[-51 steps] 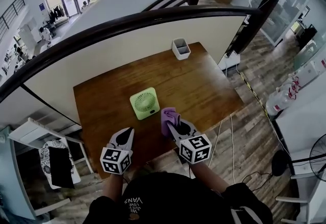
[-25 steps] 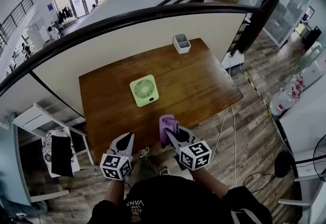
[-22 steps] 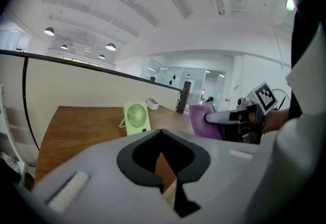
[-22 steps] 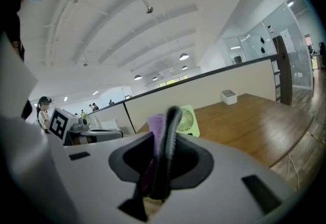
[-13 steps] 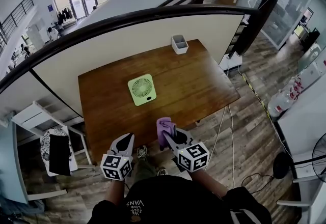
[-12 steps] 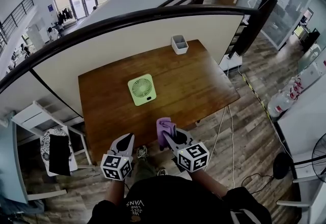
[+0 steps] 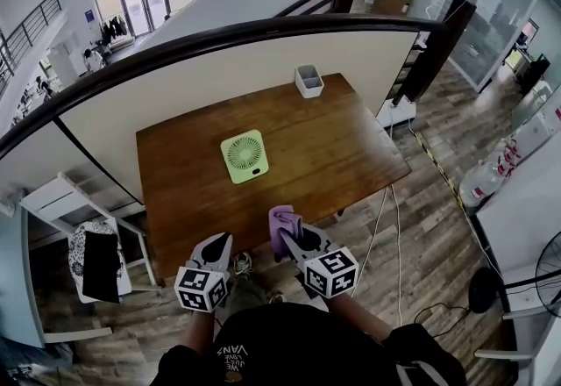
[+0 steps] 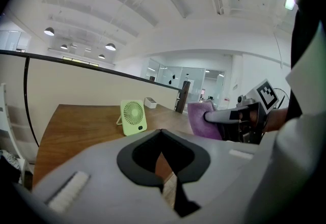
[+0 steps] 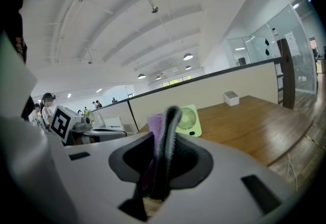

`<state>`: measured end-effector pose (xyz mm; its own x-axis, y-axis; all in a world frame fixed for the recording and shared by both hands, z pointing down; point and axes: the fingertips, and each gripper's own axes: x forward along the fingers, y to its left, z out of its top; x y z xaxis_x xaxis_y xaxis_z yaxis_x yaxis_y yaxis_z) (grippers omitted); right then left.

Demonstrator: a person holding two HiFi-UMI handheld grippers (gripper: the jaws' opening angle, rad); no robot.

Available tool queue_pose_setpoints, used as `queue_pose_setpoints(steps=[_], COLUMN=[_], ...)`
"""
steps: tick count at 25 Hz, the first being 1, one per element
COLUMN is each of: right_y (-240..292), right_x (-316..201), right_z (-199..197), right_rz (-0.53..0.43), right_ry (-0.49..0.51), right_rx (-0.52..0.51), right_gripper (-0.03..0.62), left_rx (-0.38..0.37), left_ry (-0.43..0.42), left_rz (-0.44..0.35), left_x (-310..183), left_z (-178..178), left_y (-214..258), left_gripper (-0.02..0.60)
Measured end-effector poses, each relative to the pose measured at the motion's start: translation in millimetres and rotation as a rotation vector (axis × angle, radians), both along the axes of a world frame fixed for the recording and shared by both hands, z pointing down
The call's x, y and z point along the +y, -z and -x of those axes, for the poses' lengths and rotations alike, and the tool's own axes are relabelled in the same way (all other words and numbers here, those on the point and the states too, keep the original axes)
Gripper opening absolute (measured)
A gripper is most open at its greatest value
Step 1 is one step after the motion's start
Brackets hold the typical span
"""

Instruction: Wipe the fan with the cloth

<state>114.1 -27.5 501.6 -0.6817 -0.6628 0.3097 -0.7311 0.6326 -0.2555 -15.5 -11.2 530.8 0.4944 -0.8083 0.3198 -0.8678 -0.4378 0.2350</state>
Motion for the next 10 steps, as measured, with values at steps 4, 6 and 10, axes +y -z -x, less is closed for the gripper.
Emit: queue_pose_setpoints(steps=[4,6,10], right_y=[1.5,2.2,2.0], right_x=[2.9,4.6,5.0], right_z=[-2.1,-1.6,0.7], right_rz=[-0.001,-0.003,-0.004], right_ry=[-0.001,0.001,0.001], right_rx=[0.001,0.0,0.001], right_gripper=[0.092,0.092,0.092], left_rx=[-0.008,-0.013,-0.02], left_ry=[-0.003,-0.003,0.002], left_rz=[0.007,0.008,0.009], left_x=[2.7,4.0,4.0], left_z=[-0.7,0.4,5.5], left_y=[-1.5,-2.6,-5.0], left_gripper=[0.011,0.011,0.012])
